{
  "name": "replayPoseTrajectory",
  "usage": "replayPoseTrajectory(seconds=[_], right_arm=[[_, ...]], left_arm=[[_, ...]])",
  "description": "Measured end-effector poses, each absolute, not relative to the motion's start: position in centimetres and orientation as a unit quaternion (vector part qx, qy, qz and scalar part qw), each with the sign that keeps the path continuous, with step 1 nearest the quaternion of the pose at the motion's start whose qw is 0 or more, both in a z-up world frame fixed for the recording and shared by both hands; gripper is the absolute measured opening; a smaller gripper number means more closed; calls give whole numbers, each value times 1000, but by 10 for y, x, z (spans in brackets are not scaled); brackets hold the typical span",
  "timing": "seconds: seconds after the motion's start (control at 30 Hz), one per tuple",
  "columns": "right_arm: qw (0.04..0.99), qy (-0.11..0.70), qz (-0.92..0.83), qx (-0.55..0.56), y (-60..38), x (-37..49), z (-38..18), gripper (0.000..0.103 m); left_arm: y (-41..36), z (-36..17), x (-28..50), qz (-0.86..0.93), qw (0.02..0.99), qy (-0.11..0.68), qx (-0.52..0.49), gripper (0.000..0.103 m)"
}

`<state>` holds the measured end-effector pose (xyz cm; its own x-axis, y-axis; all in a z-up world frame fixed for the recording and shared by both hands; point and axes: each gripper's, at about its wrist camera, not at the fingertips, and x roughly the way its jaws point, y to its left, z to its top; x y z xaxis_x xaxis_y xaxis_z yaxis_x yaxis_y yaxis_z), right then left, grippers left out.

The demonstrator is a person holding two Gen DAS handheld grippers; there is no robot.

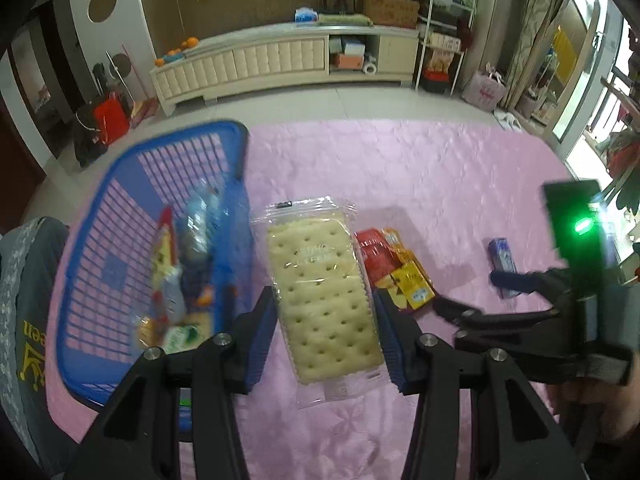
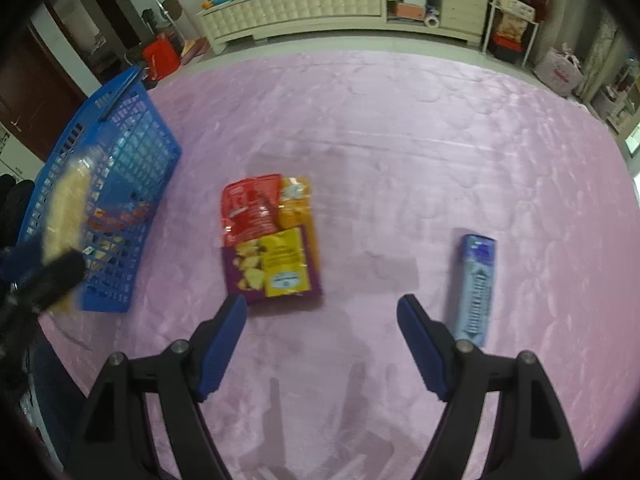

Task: Organize snacks
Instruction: 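Carry the cracker pack into the basket with the left tool while the right tool grasps the purple-and-yellow chip bag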

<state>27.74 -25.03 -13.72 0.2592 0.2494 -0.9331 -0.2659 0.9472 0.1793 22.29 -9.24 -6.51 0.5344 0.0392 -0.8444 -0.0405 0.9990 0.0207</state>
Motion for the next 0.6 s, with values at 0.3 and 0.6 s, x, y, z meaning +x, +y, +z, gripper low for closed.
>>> replayPoseTrajectory(seconds=[0.3,0.6], right_arm=[[777,602,175,-54,-208,288,-161,81],[763,621,157,-86,-191,298,-187,81]], left_arm=[[-34,-36,226,26,884,467,-13,46],[28,-48,245,63,865,496,-41,46]])
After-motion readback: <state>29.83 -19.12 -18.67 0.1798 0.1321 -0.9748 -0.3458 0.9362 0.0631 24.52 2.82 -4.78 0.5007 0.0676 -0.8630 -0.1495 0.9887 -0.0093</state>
